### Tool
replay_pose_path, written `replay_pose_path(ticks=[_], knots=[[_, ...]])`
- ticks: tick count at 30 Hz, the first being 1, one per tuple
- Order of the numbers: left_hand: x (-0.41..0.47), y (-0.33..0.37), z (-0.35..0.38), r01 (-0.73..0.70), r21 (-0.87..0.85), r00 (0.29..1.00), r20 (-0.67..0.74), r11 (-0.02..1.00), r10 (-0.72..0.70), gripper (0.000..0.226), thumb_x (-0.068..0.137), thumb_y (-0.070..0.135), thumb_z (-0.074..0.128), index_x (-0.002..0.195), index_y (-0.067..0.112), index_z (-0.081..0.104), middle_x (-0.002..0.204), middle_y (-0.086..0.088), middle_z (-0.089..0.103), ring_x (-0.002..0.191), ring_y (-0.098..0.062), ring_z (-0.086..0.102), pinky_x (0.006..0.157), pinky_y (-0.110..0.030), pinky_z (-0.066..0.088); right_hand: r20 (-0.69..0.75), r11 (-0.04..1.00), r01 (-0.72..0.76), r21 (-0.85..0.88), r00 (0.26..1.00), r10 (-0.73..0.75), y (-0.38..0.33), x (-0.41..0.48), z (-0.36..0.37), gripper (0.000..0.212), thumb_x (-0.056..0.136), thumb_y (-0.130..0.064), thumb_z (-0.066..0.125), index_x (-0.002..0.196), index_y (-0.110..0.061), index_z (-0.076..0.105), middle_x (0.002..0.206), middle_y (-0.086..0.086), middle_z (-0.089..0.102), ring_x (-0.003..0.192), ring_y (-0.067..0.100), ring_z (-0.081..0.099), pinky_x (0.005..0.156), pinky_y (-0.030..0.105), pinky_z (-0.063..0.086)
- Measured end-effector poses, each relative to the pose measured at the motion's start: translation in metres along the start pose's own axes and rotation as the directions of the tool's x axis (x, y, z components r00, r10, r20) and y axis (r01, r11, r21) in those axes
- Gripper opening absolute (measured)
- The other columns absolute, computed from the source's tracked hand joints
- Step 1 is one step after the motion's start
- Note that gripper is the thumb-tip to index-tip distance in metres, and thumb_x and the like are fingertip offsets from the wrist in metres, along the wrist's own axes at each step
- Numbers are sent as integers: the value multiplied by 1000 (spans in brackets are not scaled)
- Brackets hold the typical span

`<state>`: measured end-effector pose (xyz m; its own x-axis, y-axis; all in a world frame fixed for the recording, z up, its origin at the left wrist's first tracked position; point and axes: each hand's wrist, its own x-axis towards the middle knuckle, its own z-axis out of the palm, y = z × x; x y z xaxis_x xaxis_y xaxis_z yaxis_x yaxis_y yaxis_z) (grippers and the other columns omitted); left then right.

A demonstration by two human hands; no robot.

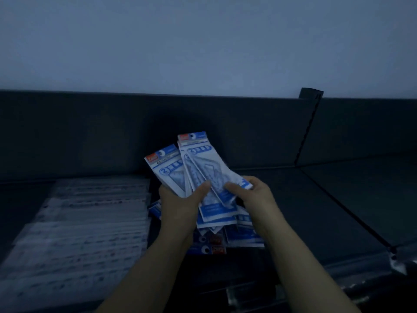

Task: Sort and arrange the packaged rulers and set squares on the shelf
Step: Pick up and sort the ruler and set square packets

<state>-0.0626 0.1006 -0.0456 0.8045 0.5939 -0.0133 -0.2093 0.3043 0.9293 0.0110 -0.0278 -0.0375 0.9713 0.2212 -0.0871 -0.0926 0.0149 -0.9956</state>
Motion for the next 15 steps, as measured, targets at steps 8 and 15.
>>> replay_pose_path(ticks=[8, 15], knots=[[-9, 1, 18, -10, 93, 997, 72, 996, 3, 49, 93, 15, 58, 125, 35, 28, 104, 9, 55, 88, -11, 59, 67, -33, 53, 371, 994, -15, -109, 927, 55, -7, -19, -5, 34, 90, -26, 62, 124, -29, 59, 110, -8, 71, 101, 10, 67, 83, 29, 55], [-10, 6, 52, 136, 40, 969, 201, 990, -142, 42, 93, 18, 50, 130, 29, 36, 113, -9, 60, 95, -29, 65, 74, -47, 58, 419, 985, 172, -9, 895, -152, -28, -21, -37, 43, 87, -10, 65, 124, -30, 57, 117, -3, 68, 107, 20, 66, 91, 40, 54]])
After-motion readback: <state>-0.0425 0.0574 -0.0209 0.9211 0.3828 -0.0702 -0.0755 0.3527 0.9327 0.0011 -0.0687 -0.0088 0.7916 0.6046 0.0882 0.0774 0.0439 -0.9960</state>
